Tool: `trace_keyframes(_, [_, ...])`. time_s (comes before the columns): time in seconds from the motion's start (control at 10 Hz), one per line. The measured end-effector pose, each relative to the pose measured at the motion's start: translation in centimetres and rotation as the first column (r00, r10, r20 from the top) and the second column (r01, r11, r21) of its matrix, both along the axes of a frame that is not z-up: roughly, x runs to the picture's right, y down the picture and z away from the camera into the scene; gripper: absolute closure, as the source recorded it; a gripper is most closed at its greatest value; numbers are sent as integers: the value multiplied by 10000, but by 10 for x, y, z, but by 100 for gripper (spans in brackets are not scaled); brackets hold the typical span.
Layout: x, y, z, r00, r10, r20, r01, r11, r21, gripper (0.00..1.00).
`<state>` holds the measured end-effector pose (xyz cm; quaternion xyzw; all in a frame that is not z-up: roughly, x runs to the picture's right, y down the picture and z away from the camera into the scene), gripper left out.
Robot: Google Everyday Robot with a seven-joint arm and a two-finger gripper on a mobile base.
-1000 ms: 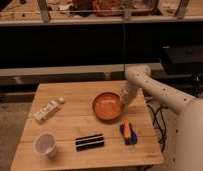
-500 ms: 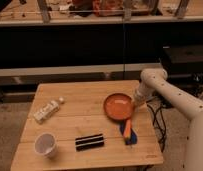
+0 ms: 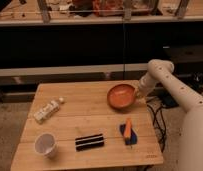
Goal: Drag the ceramic bowl in a circle
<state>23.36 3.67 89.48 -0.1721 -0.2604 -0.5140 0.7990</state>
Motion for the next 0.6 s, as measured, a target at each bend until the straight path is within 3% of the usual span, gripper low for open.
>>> trace_keyframes(0.2, [-35,-7,5,9994,-267,-240,268,9996,21,100])
trace_keyframes(0.4, [-79,-11,8,9956,-903,-241,904,9959,30,100])
trace_keyframes(0.6, [-97,-7,7,9884,-1522,4,1522,9883,85,100])
